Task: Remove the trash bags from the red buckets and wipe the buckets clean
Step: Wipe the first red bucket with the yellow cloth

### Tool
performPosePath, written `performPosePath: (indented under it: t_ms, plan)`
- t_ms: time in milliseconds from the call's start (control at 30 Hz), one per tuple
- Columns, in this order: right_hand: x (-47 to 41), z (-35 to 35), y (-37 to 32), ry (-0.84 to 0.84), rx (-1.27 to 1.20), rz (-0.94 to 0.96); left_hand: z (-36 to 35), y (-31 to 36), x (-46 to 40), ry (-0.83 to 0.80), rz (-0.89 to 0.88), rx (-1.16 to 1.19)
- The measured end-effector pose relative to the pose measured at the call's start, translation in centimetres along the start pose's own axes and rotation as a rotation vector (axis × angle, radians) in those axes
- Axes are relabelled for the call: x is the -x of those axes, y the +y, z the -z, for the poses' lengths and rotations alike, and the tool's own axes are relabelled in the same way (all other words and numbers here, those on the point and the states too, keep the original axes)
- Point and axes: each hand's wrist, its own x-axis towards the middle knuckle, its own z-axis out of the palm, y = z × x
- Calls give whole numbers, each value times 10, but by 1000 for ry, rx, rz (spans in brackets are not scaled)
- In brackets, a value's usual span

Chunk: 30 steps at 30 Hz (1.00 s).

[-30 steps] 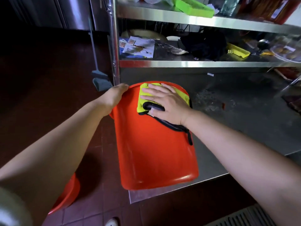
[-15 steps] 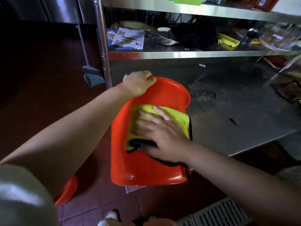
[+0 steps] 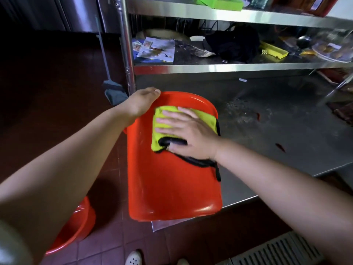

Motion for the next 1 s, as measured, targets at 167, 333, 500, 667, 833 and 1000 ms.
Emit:
performPosePath:
  t_ms: [167, 333, 500, 667, 833, 1000]
  plan:
    - [-51, 5, 20, -42, 12, -68, 22, -22, 9, 42, 38, 220]
    - [-49, -10, -16, -74, 119, -48, 33, -41, 25, 82, 31, 356]
    - [13, -14, -63, -78, 44, 47, 35, -40, 33, 93, 16, 357]
    - [66, -23, -90, -82, -12, 126, 34, -38, 35, 108, 41, 342]
    - [48, -15, -63, -96, -60, 133, 34, -33, 31, 86, 87, 303]
    - [-3, -8, -20, 2, -62, 10, 34, -36, 24, 65, 83, 369]
